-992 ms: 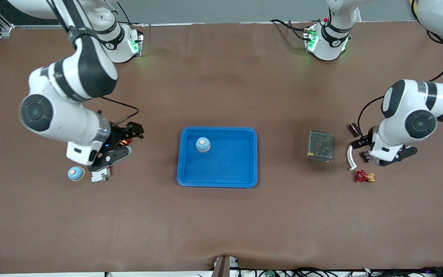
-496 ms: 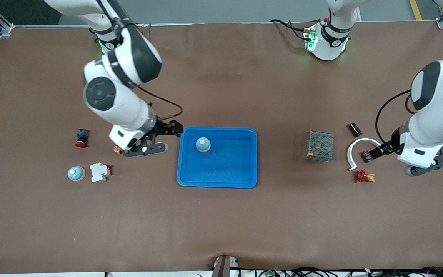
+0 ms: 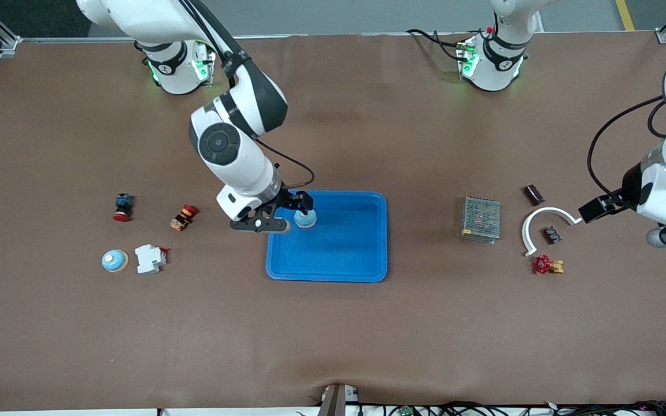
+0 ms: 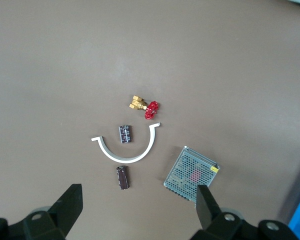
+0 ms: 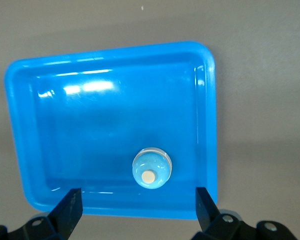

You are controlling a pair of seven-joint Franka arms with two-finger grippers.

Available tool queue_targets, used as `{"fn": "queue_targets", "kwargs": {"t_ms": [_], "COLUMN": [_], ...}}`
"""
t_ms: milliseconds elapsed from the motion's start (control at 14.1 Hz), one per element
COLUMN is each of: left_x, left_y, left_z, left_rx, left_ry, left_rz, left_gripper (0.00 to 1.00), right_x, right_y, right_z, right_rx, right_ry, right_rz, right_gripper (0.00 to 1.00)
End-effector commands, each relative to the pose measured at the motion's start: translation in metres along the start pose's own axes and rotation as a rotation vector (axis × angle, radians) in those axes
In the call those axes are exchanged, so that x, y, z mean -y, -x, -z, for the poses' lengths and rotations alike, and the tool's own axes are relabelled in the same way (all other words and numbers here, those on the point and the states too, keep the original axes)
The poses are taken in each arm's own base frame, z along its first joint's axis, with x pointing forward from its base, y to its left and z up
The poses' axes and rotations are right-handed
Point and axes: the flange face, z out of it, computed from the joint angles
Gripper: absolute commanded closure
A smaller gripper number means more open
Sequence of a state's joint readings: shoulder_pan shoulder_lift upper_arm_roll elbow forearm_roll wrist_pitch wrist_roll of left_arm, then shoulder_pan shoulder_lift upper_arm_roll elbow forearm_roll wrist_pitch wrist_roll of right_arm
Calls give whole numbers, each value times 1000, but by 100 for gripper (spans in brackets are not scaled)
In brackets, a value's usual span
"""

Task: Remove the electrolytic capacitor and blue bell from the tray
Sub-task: 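Reach the right gripper to the tray while the left gripper withdraws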

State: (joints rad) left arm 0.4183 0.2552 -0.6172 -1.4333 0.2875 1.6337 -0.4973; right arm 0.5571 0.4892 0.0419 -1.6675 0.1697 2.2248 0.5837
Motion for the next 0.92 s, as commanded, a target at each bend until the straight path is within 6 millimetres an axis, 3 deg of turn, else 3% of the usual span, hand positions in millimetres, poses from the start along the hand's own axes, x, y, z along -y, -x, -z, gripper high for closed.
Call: {"fn": "queue_targets", "kwargs": {"t_ms": [0,142,496,850], "left_x": [-1,-9,6,31], "left_y": [16,31,53,72], "left_z": [22,40,59,70], "left_rx": [-5,-22,42,58], "left_ry": [1,-11,53,108], "left_rz": [-27,-57,-18,-22], "left_gripper": [0,0,0,0], "right_x": [5,3,15,16], "right_y": [4,3,17,21], "right_z": [-26,-51,-92,-108], "right_rx": [9,20,26,32], "right_ry": [20,42,53,62], "right_rz": [-13,-9,21,29], "right_gripper": [0,0,0,0]}}
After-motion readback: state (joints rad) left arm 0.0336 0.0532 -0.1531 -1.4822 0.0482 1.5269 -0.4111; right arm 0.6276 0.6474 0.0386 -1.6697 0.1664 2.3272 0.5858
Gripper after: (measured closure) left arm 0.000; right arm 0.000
